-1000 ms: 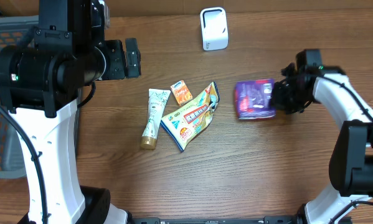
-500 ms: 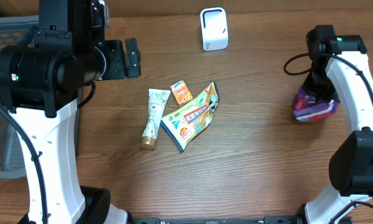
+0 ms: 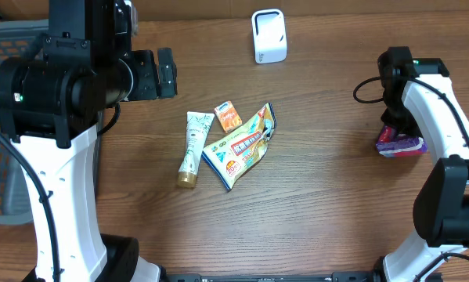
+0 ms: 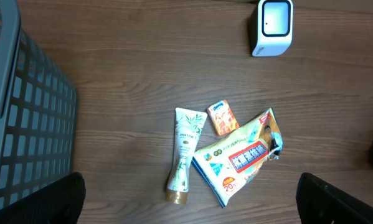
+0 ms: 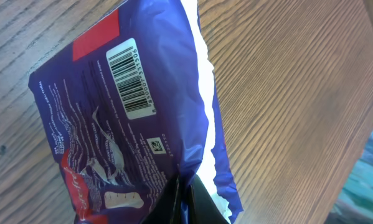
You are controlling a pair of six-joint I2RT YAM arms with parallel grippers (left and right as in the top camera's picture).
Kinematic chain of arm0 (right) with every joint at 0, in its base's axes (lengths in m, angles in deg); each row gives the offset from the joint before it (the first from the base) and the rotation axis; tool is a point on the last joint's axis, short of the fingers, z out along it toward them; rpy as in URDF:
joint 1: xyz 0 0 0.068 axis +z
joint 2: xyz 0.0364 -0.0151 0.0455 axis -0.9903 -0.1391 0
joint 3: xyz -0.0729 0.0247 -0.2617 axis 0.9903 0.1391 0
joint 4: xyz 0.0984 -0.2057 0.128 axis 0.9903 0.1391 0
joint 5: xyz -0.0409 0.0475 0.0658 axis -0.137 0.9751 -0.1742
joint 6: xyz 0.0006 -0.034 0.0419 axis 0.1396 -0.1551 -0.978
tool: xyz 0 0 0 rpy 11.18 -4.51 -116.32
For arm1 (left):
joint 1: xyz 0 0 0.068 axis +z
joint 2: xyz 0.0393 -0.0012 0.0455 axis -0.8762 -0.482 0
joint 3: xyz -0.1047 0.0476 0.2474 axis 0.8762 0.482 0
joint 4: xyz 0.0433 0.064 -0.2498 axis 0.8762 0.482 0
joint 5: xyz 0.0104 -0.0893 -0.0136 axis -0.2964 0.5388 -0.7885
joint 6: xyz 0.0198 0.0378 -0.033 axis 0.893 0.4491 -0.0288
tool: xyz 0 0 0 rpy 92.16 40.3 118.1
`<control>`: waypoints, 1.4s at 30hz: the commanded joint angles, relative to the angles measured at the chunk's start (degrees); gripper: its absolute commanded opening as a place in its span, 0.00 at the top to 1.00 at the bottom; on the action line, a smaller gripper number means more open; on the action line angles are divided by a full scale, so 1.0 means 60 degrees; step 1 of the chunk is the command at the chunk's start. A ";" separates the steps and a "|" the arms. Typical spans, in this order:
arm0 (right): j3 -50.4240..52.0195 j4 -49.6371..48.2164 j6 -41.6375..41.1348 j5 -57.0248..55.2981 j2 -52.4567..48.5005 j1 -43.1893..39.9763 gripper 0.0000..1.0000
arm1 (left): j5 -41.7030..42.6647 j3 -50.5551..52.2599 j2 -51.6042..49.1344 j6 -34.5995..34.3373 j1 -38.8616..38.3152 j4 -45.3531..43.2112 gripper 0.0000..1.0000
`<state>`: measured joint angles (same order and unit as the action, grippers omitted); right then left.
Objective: Scan the item barcode
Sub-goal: 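Lift the purple box with the right gripper and turn it over, then carry the purple box to the white scanner and hold it there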
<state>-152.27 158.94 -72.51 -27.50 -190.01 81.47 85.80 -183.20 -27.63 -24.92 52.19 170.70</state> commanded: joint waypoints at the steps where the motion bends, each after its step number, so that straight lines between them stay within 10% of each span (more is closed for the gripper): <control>1: 0.0058 -0.0080 -0.0386 0.0328 0.0007 0.0321 0.96 | 0.0084 -0.0080 -0.0033 0.0047 -0.0004 -0.0015 0.00; 18: 0.0058 -0.1621 -0.0412 0.3064 0.0007 0.3264 0.92 | 0.0084 -0.0080 -0.0033 0.0047 -0.0004 -0.0015 0.00; 31: -0.0710 -0.1508 0.0761 0.4495 0.0025 0.2568 0.02 | 0.0084 -0.0080 -0.0033 0.0047 -0.0004 -0.0015 0.00; 42: -0.0616 -0.1945 0.4229 0.8131 0.0022 -0.0871 0.00 | 0.0084 -0.0080 -0.0033 0.0047 -0.0004 -0.0015 0.00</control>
<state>-156.78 148.31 -55.68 10.99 -190.01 79.39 85.80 -183.20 -27.63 -24.92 52.19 170.68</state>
